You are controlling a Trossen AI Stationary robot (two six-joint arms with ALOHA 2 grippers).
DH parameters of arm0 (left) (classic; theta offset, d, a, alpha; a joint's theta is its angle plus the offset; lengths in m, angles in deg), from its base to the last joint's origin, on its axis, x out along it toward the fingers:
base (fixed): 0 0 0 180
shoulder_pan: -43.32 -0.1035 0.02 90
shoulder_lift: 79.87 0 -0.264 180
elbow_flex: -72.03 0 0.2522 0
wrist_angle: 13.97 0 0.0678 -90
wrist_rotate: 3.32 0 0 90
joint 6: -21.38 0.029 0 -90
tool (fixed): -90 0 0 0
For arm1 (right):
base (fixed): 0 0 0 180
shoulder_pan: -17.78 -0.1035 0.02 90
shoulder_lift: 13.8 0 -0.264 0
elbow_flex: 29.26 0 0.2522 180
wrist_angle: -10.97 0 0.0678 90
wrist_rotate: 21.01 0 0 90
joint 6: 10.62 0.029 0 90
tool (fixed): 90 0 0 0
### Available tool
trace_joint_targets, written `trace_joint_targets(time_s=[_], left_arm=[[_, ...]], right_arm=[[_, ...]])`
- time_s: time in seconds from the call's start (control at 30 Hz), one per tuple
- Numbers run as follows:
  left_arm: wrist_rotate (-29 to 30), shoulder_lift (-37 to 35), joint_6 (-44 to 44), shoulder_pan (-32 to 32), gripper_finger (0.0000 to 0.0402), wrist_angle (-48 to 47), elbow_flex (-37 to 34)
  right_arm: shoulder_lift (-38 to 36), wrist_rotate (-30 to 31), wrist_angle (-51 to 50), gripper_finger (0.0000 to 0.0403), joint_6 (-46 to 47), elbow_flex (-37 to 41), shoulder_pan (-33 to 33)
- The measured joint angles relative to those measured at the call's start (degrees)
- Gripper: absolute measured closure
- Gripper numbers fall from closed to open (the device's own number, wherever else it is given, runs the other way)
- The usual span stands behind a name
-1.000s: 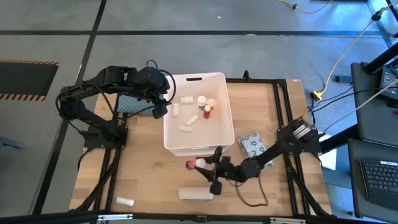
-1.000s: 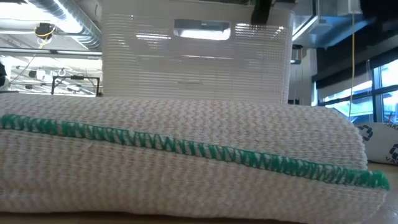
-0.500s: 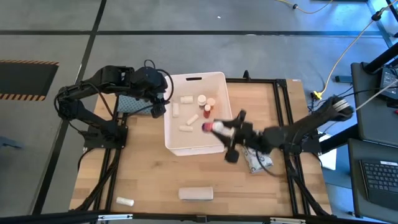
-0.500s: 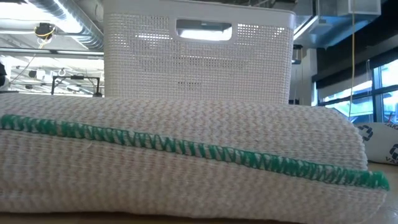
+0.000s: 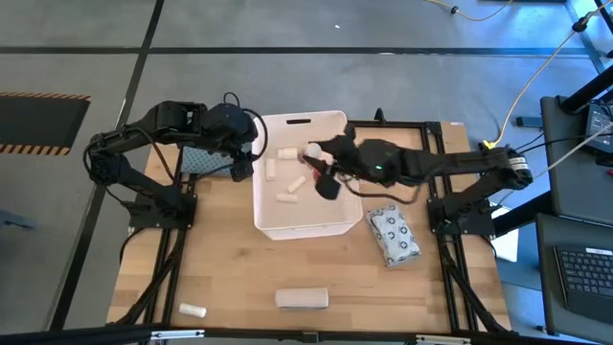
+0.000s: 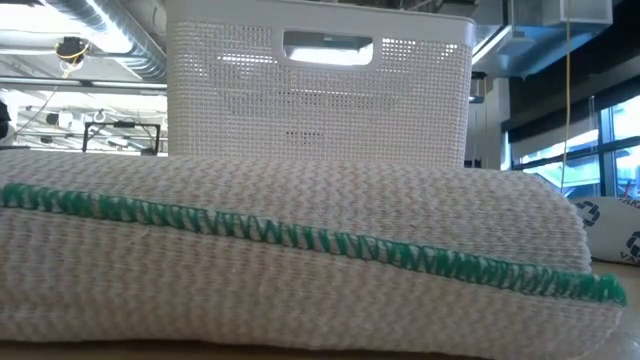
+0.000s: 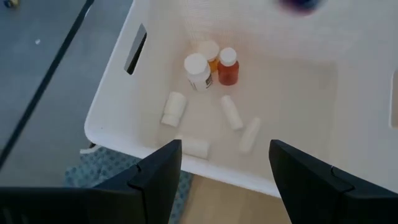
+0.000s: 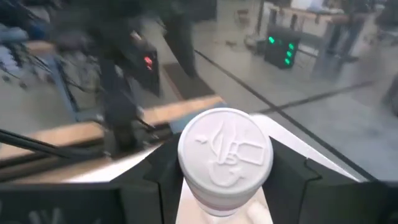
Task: Pick & place medical supplies in basket/bin
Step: Put the pink medicine bottle into the white bin
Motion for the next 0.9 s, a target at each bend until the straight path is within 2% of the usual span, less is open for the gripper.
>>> trace_joint_targets(time_s=[0.23, 0.57, 0.67, 0.8, 0.9], left_arm=[[0.14, 0.00, 7.02, 0.00, 0.0167, -0.90, 0.00], [3.06, 0.04, 13.10, -0.01, 0.0167, -0.87, 0.00], [3.03, 0.04, 13.30, 0.00, 0.0167, -0.87, 0.00], [3.02, 0.04, 13.34, -0.01, 0.0167, -0.87, 0.00], [3.01, 0.04, 14.32, 0.00, 0.0167, -0.89, 0.00]], right_arm=[[7.38, -4.18, -0.73, 0.0233, 4.41, 0.00, 6.10], [18.07, -6.69, -0.58, 0.0232, 11.67, 0.00, 9.49], [20.15, -7.03, -0.30, 0.0232, 13.53, 0.00, 10.33], [21.64, -10.80, -1.41, 0.0232, 13.28, 0.00, 10.45], [21.66, -12.08, -5.79, 0.0232, 13.22, 0.00, 10.32]])
